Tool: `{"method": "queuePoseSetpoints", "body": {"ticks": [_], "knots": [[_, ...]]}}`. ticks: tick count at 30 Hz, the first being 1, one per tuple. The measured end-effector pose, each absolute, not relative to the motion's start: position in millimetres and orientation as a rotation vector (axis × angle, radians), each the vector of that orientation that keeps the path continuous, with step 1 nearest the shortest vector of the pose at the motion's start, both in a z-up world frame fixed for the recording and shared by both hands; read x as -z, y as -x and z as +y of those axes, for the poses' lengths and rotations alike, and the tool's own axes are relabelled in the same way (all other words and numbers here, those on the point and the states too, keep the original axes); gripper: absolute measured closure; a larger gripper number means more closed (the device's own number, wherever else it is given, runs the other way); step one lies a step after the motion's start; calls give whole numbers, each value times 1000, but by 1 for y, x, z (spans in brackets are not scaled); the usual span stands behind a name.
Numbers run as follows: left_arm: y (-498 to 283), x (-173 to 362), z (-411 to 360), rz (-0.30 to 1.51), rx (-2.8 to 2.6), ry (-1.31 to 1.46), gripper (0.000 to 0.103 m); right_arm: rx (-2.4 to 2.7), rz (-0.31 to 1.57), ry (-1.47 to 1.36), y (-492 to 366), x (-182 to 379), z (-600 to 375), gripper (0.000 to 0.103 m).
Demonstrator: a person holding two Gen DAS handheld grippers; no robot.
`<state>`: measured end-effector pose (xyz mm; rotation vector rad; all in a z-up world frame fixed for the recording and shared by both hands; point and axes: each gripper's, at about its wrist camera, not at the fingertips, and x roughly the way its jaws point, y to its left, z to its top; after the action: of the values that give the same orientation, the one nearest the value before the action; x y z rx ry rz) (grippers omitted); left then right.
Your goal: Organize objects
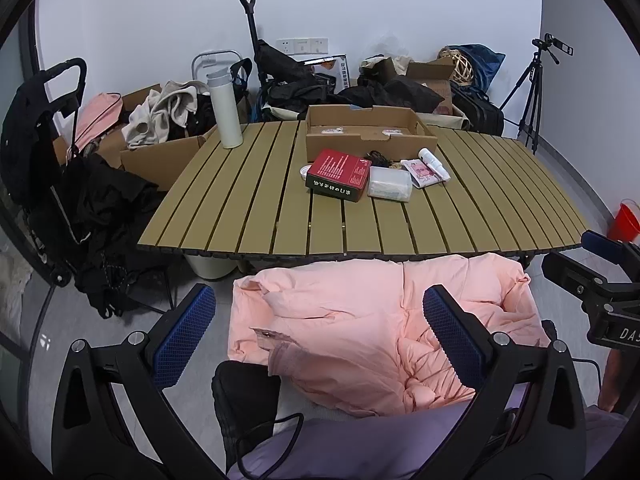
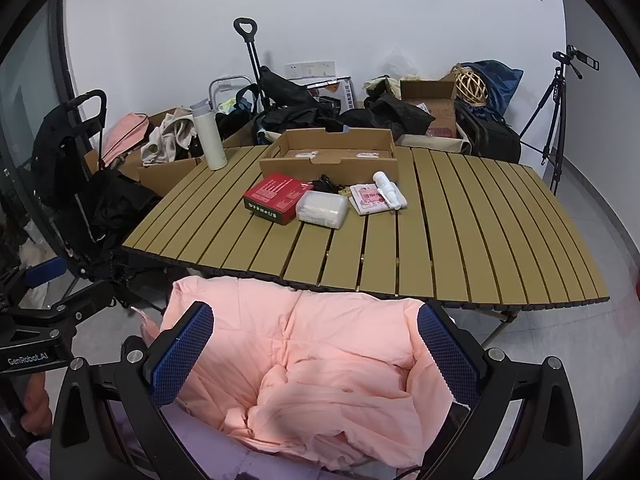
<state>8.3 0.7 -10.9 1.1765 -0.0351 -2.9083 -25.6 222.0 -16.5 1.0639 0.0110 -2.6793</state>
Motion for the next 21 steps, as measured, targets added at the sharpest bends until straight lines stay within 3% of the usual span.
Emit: {"method": "queuePoseSetpoints", "body": {"ticks": [21], "knots": [[-7, 12, 1, -29, 2903, -1187, 0, 2673, 12, -1071, 26, 18, 222, 0]]}}
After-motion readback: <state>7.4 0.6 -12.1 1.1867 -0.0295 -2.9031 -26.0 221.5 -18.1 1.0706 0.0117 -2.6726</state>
